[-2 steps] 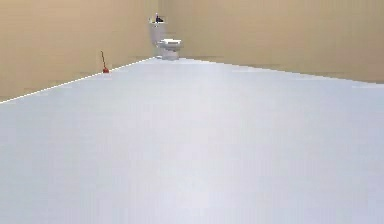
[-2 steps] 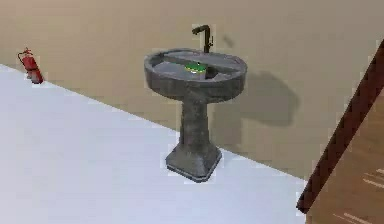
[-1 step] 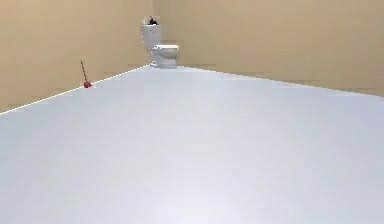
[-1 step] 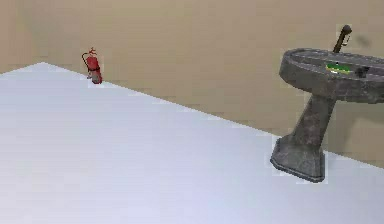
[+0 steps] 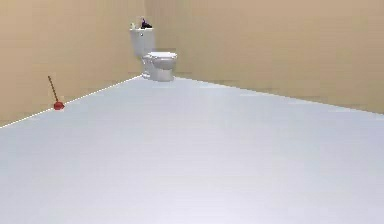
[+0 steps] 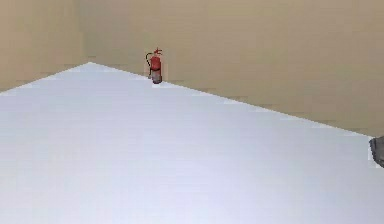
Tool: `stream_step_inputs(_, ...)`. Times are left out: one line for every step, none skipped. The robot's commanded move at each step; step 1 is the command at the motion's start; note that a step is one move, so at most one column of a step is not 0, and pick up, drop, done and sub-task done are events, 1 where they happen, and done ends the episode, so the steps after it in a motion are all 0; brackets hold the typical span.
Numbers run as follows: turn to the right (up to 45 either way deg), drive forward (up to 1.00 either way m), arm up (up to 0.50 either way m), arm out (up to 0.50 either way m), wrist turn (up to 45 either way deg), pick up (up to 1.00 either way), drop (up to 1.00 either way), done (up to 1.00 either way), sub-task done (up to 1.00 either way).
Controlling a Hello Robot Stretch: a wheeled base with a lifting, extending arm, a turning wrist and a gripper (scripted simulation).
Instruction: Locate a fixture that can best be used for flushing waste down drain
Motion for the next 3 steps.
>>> stream_step_inputs(0.0,1.00,0.00,0.00,0.0,0.00,0.00,0.00,0.00)
stream_step_inputs(0.0,1.00,0.00,0.00,0.0,0.00,0.00,0.00,0.00)
stream_step_inputs(0.0,1.00,0.00,0.00,0.0,0.00,0.00,0.00,0.00)
